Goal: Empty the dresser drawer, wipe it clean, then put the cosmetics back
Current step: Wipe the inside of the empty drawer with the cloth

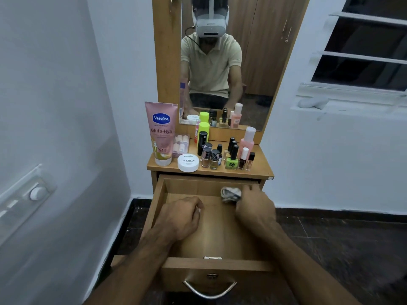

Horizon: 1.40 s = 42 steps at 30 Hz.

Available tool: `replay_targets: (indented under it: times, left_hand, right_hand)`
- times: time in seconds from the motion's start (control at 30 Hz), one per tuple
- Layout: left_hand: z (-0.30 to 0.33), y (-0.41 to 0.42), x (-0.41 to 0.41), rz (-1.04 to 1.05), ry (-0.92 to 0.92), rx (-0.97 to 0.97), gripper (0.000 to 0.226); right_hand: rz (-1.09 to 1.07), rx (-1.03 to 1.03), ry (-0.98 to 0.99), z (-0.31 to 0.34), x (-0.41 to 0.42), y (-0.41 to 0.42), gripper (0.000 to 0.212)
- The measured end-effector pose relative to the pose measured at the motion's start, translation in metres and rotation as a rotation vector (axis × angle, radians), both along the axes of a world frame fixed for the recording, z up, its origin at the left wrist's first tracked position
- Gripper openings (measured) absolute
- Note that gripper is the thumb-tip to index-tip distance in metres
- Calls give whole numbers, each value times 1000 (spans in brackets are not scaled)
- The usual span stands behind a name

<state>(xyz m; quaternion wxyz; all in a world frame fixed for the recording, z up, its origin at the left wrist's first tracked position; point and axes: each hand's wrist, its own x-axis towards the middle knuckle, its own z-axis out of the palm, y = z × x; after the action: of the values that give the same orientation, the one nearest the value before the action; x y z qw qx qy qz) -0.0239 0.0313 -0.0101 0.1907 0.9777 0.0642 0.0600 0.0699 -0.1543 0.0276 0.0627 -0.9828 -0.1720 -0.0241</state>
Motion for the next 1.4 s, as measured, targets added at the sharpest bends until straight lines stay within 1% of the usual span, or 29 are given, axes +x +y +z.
replay_targets:
  times: [0.07, 0.17, 0.3, 0.33, 0.4, 0.5, 0.6, 0.7, 0.73, 0.8, 0.9, 0.97, 1.07, 1.1, 1.13, 1.2, 1.23, 1.27, 1.33, 1.4]
  left_hand:
    - [0, 1, 0, 11, 10, -5, 26]
    - [0, 4, -2, 43, 12, -24, 25]
    - [3, 2, 0, 134, -95, 31, 23]
    - [5, 1, 0, 162, -126, 63, 23]
    - [10, 0, 0, 214, -163, 112, 27]
    - [14, 6, -2, 308, -174, 113, 34]
    - [17, 21, -4, 463, -97, 71, 40]
    - [22, 42, -8, 558, 4, 15, 40]
    - [22, 50, -10, 571, 41, -6, 39]
    - [20, 60, -14, 565, 98, -29, 38]
    - [12, 64, -18, 513, 52, -50, 32]
    - [7, 63, -20, 502, -6, -48, 32]
    - [6, 63, -22, 511, -46, -11, 34]
    - [6, 62, -22, 507, -49, 6, 35]
    - [5, 61, -22, 502, -50, 30, 37]
    - [4, 60, -20, 499, -35, 80, 38]
    - [5, 59, -18, 492, -18, 104, 39]
    - [5, 57, -17, 489, 12, 127, 41]
    - [9, 52, -17, 495, 80, 160, 46]
    - [10, 48, -17, 496, 104, 176, 51]
  right_hand:
    - [56, -157, 43, -5, 5, 9, 31]
    - [106, -325, 121, -18, 8, 21, 31]
    - [117, -490, 83, -24, 10, 31, 26]
    - [122, -490, 84, -23, 12, 29, 26]
    - [127, -429, 109, -23, 18, 24, 25]
    - [150, -368, 157, -17, 19, 20, 22]
    - [213, -350, 188, -3, 21, 20, 15]
    - [187, -292, 71, 5, 33, 27, 14]
    - [174, -292, 77, 4, 35, 31, 15]
    - [151, -288, 143, -5, 34, 37, 16]
    - [155, -268, 162, -21, 29, 49, 20]
    - [256, -241, 185, -27, 20, 60, 29]
    - [493, -152, 246, -29, 5, 76, 46]
    - [505, -151, 246, -27, 7, 81, 51]
    - [469, -156, 242, -26, 11, 85, 52]
    - [371, -136, 238, -26, 15, 99, 41]
    - [359, -105, 247, -29, 11, 108, 35]
    - [390, -69, 270, -34, 4, 120, 32]
    - [509, 20, 311, -49, -10, 144, 37]
    - [534, 130, 364, -55, -8, 154, 35]
